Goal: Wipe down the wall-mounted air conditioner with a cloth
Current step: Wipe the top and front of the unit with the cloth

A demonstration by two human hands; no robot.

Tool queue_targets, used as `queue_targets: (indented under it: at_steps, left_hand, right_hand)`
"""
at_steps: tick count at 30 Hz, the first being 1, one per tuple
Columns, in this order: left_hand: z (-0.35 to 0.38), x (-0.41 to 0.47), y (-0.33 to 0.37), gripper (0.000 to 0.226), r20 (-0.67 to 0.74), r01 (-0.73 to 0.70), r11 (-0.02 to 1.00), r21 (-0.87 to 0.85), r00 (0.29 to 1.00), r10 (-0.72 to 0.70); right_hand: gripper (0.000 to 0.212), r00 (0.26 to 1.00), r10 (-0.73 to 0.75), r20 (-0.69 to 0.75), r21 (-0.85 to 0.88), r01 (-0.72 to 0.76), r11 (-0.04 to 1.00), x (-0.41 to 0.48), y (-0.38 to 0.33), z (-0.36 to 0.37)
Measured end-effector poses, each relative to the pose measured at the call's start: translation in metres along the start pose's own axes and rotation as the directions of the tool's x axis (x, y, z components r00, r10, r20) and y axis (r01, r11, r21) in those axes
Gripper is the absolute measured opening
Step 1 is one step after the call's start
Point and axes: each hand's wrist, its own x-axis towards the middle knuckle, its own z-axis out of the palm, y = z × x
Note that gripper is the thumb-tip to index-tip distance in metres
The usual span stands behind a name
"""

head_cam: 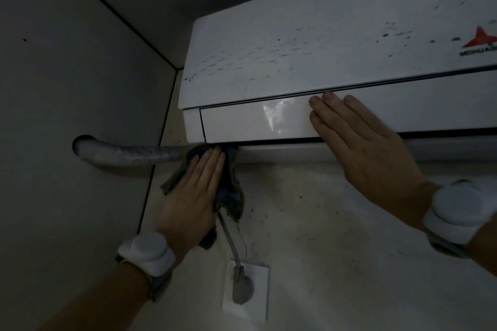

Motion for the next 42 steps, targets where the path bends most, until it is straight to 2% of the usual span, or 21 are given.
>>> queue_targets:
  at_steps: [4,7,9,10,11,13,14,15,17,19,21,24,25,27,28,30,32,34,37,39,42]
  left_hand:
    - [-0.008,-0.009,0.015,0.078,-0.068,0.095,0.973,-0.209,0.991,-0.112]
    - [-0.012,-0.027,0.028,0.069,-0.089,0.238,0.875,-0.421,0.949,-0.301]
    - [-0.022,-0.030,0.029,0.058,0.002,0.351,0.849,-0.395,0.924,-0.382]
    - [-0.035,-0.027,0.031,0.068,0.124,0.436,0.814,-0.383,0.898,-0.423]
    - [-0.038,-0.024,0.030,0.071,0.126,0.426,0.851,-0.309,0.905,-0.407]
    - [-0.050,-0.012,0.029,0.051,-0.087,0.373,0.913,-0.165,0.917,-0.390]
    - [-0.066,-0.001,0.035,0.036,-0.152,0.362,0.919,-0.154,0.910,-0.384]
    - [-0.069,0.009,0.038,0.033,-0.246,0.330,0.930,-0.161,0.899,-0.362]
    - [-0.074,0.026,0.054,0.056,-0.319,0.259,0.941,-0.217,0.892,-0.320]
    - [-0.081,0.045,0.077,0.061,-0.381,0.119,0.961,-0.250,0.900,-0.210]
    - [-0.085,0.064,0.104,0.054,-0.411,-0.005,0.978,-0.207,0.908,-0.082]
    - [-0.092,0.079,0.151,0.055,-0.316,-0.066,0.969,-0.238,0.949,-0.013]
    - [-0.107,0.086,0.168,0.069,-0.201,-0.031,0.929,-0.368,0.979,-0.047]
    - [-0.124,0.101,0.200,0.106,0.023,0.107,0.764,-0.636,0.993,-0.119]
    - [-0.131,0.111,0.214,0.103,-0.037,0.061,0.723,-0.688,0.992,-0.119]
    - [-0.140,0.135,0.242,0.079,-0.309,-0.168,0.798,-0.579,0.951,-0.025]
    - [-0.140,0.161,0.269,0.072,-0.436,-0.295,0.822,-0.486,0.898,0.064]
    - [-0.140,0.184,0.290,0.070,-0.470,-0.332,0.798,-0.503,0.880,0.070]
    - [-0.151,0.215,0.310,0.075,-0.475,-0.323,0.818,-0.476,0.877,0.070]
    - [-0.162,0.235,0.307,0.073,-0.473,-0.275,0.827,-0.491,0.881,0.013]
    - [-0.183,0.265,0.304,0.082,-0.371,-0.162,0.844,-0.512,0.928,-0.047]
  right_hand:
    - [0.054,1.000,0.002,0.005,-0.008,-0.002,1.000,0.000,0.001,-0.002]
    - [0.059,1.000,0.001,0.024,-0.011,-0.001,1.000,0.000,0.000,-0.003]
    - [0.060,0.999,-0.003,0.032,-0.002,0.003,1.000,0.000,0.000,-0.004]
    - [0.061,0.999,-0.007,0.032,0.006,0.006,1.000,0.000,0.001,-0.004]
    - [0.061,1.000,-0.009,0.030,0.014,0.008,1.000,-0.001,0.003,-0.005]
    - [0.059,0.999,-0.016,0.033,0.036,0.015,0.999,-0.001,0.006,-0.007]
    - [0.058,0.999,-0.022,0.038,0.045,0.020,0.999,-0.001,0.008,-0.010]
    - [0.057,0.999,-0.027,0.041,0.052,0.025,0.998,-0.002,0.009,-0.012]
    - [0.058,0.998,-0.043,0.037,0.051,0.041,0.998,-0.004,0.012,-0.019]
    - [0.055,0.997,-0.064,0.035,0.031,0.063,0.998,-0.010,0.018,-0.025]
    - [0.054,0.995,-0.086,0.048,0.008,0.085,0.996,-0.023,0.032,-0.031]
    - [0.055,0.992,-0.104,0.067,-0.047,0.107,0.993,-0.051,0.065,-0.049]
    - [0.055,0.992,-0.100,0.073,-0.063,0.105,0.992,-0.061,0.076,-0.056]
    - [0.050,0.995,-0.076,0.064,-0.085,0.082,0.993,-0.077,0.099,-0.073]
    - [0.047,0.997,-0.066,0.050,-0.103,0.071,0.992,-0.085,0.111,-0.082]
    - [0.057,0.999,-0.017,0.030,-0.153,0.022,0.988,-0.102,0.138,-0.099]
    - [0.067,0.994,0.091,0.059,-0.176,-0.079,0.981,-0.118,0.166,-0.118]
    - [0.064,0.974,0.203,0.098,-0.192,-0.182,0.965,-0.130,0.188,-0.133]
    - [0.053,0.952,0.278,0.125,-0.180,-0.254,0.950,-0.145,0.210,-0.147]
    - [0.052,0.924,0.372,0.090,-0.143,-0.357,0.923,-0.142,0.213,-0.145]
    - [0.053,0.861,0.505,0.067,-0.159,-0.490,0.857,-0.127,0.224,-0.142]
